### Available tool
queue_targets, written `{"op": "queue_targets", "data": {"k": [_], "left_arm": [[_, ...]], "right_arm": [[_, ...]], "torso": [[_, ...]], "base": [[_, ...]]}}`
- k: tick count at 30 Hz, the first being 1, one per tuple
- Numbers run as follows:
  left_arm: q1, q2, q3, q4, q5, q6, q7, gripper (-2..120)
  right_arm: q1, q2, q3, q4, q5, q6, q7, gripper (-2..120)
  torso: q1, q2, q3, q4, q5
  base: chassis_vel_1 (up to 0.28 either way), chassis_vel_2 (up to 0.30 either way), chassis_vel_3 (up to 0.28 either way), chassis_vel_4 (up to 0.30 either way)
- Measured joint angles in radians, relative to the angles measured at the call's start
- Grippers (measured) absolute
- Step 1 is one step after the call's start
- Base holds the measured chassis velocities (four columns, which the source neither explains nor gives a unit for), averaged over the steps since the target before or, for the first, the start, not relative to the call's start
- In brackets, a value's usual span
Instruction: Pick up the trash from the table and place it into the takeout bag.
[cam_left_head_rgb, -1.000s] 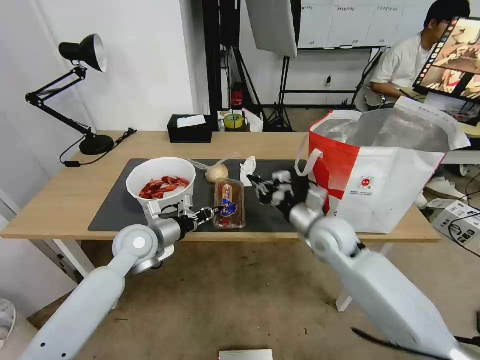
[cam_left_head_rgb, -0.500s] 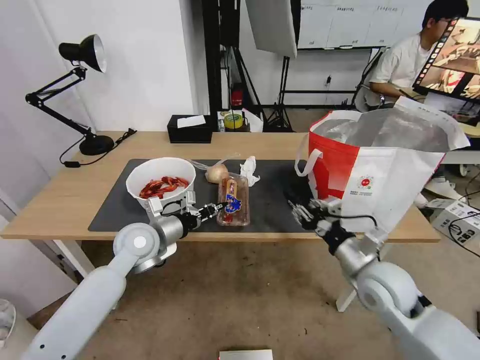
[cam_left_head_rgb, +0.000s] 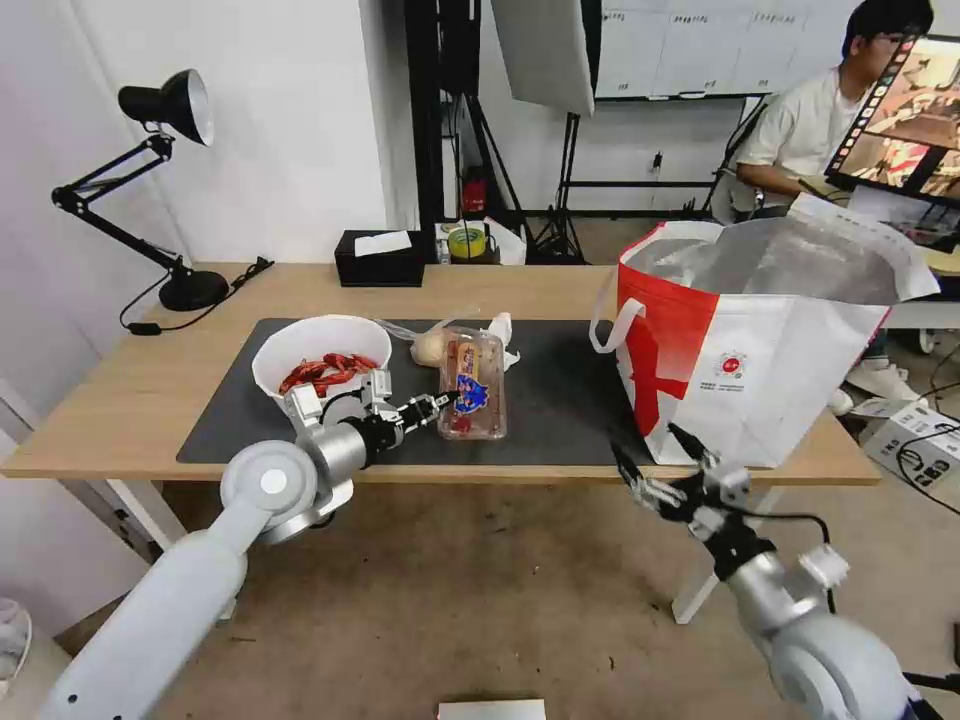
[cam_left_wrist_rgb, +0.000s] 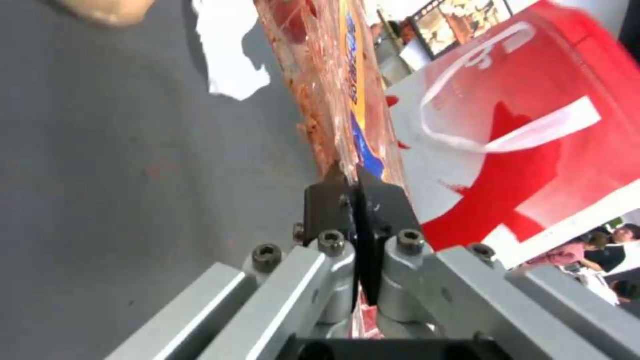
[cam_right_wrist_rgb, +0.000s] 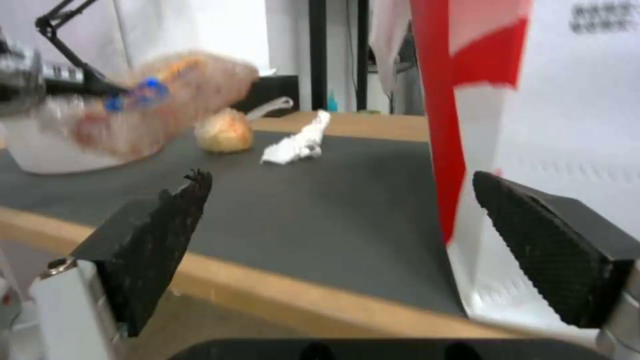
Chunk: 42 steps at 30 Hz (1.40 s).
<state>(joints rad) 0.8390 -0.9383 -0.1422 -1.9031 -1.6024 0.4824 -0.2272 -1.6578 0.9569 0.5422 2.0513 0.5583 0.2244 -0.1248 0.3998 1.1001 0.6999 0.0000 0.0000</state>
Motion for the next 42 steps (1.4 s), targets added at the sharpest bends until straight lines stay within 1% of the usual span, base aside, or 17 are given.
{"op": "queue_targets", "data": {"k": [4, 12, 14, 15, 20, 21, 22, 25, 26, 29, 30, 32, 34, 37, 39, 41, 42], "left_arm": [[-0.024, 0.005, 0.004, -0.003, -0.012, -0.001, -0.001, 0], [-0.141, 0.031, 0.042, -0.007, -0.066, -0.013, -0.020, 0], [-0.224, 0.031, 0.079, 0.001, -0.095, -0.023, -0.034, 0], [-0.224, 0.031, 0.079, 0.001, -0.095, -0.023, -0.034, 0], [-0.364, 0.015, 0.158, 0.033, -0.134, -0.035, -0.053, 0], [-0.430, -0.005, 0.199, 0.054, -0.147, -0.038, -0.062, 0], [-0.430, -0.005, 0.199, 0.054, -0.147, -0.038, -0.062, 0], [-0.543, -0.066, 0.269, 0.103, -0.164, -0.050, -0.072, 0], [-0.543, -0.066, 0.269, 0.103, -0.164, -0.050, -0.072, 0], [-0.634, -0.144, 0.325, 0.163, -0.174, -0.060, -0.080, 0], [-0.634, -0.144, 0.325, 0.163, -0.174, -0.060, -0.080, 0], [-0.692, -0.200, 0.363, 0.211, -0.176, -0.067, -0.083, 0], [-0.707, -0.216, 0.370, 0.226, -0.176, -0.067, -0.083, 0], [-0.774, -0.297, 0.392, 0.300, -0.175, -0.070, -0.084, 0], [-0.780, -0.304, 0.394, 0.306, -0.175, -0.070, -0.084, 0], [-0.840, -0.391, 0.416, 0.388, -0.159, -0.070, -0.085, 0], [-0.840, -0.391, 0.416, 0.388, -0.159, -0.070, -0.085, 0]], "right_arm": [[-0.028, 0.018, 0.006, -0.015, -0.009, 0.021, -0.011, 100], [-0.074, 0.045, 0.010, -0.030, -0.017, 0.041, -0.025, 100], [-0.086, 0.055, 0.008, -0.039, -0.025, 0.046, -0.026, 100], [-0.086, 0.055, 0.008, -0.039, -0.025, 0.046, -0.026, 100], [-0.091, 0.071, 0.004, -0.046, -0.029, 0.048, -0.027, 100], [-0.091, 0.077, 0.004, -0.048, -0.031, 0.048, -0.027, 100], [-0.091, 0.077, 0.004, -0.048, -0.031, 0.048, -0.027, 100], [-0.091, 0.086, 0.004, -0.054, -0.036, 0.048, -0.027, 100], [-0.091, 0.086, 0.004, -0.054, -0.036, 0.048, -0.027, 100], [-0.091, 0.096, 0.004, -0.060, -0.043, 0.048, -0.027, 100], [-0.091, 0.096, 0.004, -0.060, -0.043, 0.048, -0.027, 100], [-0.093, 0.103, 0.005, -0.061, -0.048, 0.048, -0.027, 100], [-0.094, 0.106, 0.005, -0.061, -0.050, 0.048, -0.027, 100], [-0.096, 0.117, 0.002, -0.062, -0.066, 0.047, -0.027, 100], [-0.096, 0.118, 0.002, -0.062, -0.067, 0.047, -0.027, 100], [-0.096, 0.125, -0.003, -0.067, -0.076, 0.045, -0.027, 100], [-0.096, 0.125, -0.003, -0.067, -0.076, 0.045, -0.027, 100]], "torso": [[0.000, 0.000, 0.000, -0.0001, -0.0001], [0.000, 0.000, 0.000, 0.0001, -0.0001], [0.000, 0.000, 0.000, 0.0000, 0.0000], [0.000, 0.000, 0.000, 0.0000, 0.0000], [0.000, 0.000, 0.000, 0.0000, 0.0002], [0.000, 0.000, 0.000, 0.0001, 0.0000], [0.000, 0.000, 0.000, 0.0001, 0.0000], [0.000, 0.000, 0.000, -0.0002, 0.0000], [0.000, 0.000, 0.000, -0.0002, 0.0000], [0.000, 0.000, 0.000, -0.0001, 0.0002], [0.000, 0.000, 0.000, -0.0001, 0.0002], [0.000, 0.000, 0.000, -0.0002, 0.0003], [0.000, 0.000, 0.000, -0.0002, 0.0003], [0.000, 0.000, 0.000, 0.0000, 0.0002], [0.000, 0.000, 0.000, 0.0000, 0.0002], [0.000, 0.000, 0.000, -0.0001, 0.0003], [0.000, 0.000, 0.000, -0.0001, 0.0003]], "base": [[0.000, 0.000, 0.000, 0.000], [0.000, 0.000, 0.000, 0.000], [0.000, 0.000, 0.000, 0.000], [0.000, 0.000, 0.000, 0.000], [0.000, 0.000, 0.000, 0.000], [0.000, 0.000, 0.000, 0.000], [0.000, 0.000, 0.000, 0.000], [0.000, 0.000, 0.000, 0.000], [0.000, 0.000, 0.000, 0.000], [0.000, 0.000, 0.000, 0.000], [0.000, 0.000, 0.000, 0.000], [0.000, 0.000, 0.000, 0.000], [0.000, 0.000, 0.000, 0.000], [0.000, 0.000, 0.000, 0.000], [0.000, 0.000, 0.000, 0.000], [0.000, 0.000, 0.000, 0.000], [0.000, 0.000, 0.000, 0.000]]}}
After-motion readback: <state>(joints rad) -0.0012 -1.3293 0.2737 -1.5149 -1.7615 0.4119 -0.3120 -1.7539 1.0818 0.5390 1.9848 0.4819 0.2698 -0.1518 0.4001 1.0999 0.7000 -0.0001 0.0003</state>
